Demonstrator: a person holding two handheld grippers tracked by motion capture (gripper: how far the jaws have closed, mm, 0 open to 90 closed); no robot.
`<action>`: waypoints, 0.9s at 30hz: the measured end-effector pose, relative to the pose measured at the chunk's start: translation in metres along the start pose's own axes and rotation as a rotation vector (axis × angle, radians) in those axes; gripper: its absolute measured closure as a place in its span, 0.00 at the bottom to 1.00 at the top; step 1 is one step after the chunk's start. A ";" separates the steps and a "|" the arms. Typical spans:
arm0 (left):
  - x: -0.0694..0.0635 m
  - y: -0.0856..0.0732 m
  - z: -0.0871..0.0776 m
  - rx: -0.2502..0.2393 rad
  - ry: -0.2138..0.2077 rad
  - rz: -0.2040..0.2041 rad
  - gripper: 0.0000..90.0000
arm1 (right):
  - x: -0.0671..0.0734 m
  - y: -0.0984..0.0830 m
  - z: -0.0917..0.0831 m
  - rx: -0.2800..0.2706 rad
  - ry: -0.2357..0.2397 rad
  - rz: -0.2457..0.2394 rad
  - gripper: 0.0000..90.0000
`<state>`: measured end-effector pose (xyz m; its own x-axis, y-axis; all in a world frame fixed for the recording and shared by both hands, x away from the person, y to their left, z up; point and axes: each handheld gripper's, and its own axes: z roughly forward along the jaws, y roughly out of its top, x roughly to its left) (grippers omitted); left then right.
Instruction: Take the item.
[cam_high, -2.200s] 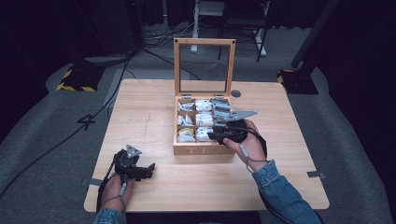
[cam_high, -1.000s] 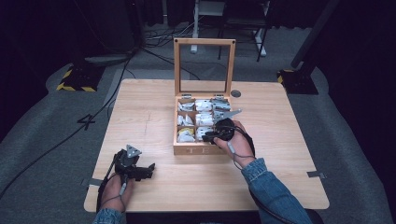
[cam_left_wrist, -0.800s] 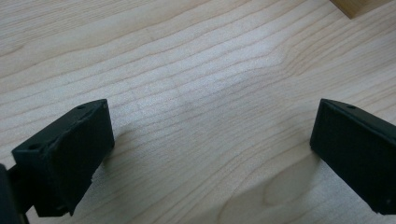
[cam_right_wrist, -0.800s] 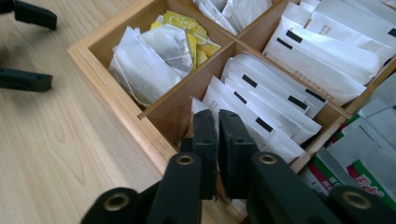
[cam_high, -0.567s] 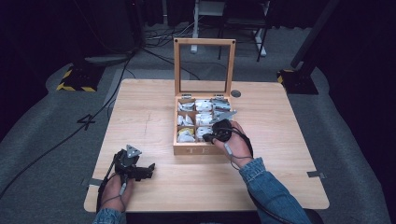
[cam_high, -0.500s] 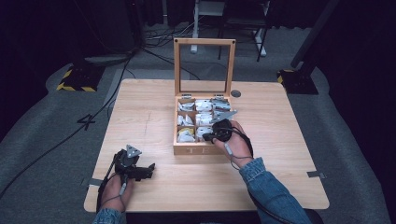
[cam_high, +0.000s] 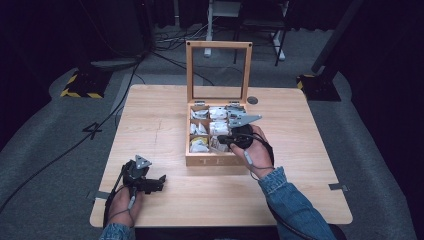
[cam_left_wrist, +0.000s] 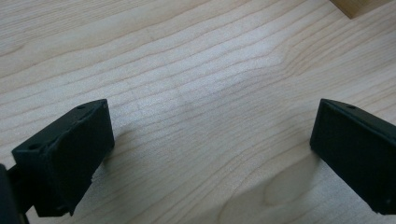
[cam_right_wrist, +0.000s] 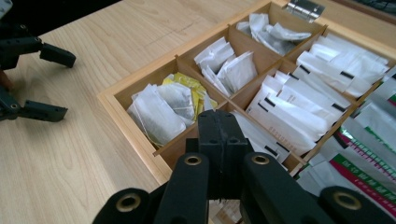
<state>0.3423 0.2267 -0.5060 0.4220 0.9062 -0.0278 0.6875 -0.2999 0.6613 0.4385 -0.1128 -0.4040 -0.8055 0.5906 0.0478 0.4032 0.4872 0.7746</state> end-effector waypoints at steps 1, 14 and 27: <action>0.000 0.000 0.000 0.000 0.000 -0.001 0.00 | 0.000 0.001 -0.002 -0.009 -0.003 -0.002 1.00; 0.000 0.000 0.000 0.000 0.000 0.000 0.00 | 0.001 0.008 -0.019 -0.082 -0.013 -0.003 1.00; 0.000 0.000 0.000 0.000 0.000 0.000 0.00 | -0.002 0.008 -0.042 -0.142 -0.024 -0.003 1.00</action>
<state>0.3422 0.2267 -0.5060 0.4221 0.9061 -0.0277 0.6876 -0.3001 0.6612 0.4255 -0.1372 -0.3714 -0.7954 0.6053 0.0317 0.3339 0.3939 0.8564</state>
